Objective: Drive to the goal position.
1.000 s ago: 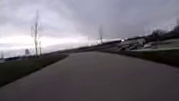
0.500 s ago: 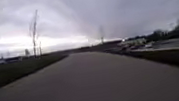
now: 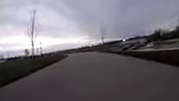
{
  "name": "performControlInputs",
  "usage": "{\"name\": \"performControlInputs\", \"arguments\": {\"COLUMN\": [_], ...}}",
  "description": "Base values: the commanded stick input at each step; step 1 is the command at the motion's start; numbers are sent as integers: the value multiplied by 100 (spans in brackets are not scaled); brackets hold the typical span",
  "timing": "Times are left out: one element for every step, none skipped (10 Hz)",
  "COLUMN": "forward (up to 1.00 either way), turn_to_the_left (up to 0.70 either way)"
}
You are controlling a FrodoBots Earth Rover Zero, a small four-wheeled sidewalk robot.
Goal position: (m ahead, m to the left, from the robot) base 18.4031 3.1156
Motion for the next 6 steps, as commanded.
{"name": "performControlInputs", "arguments": {"forward": [100, 100, 100, 100, 100, 100], "turn_to_the_left": [0, 0, 0, 31, 33, 1]}}
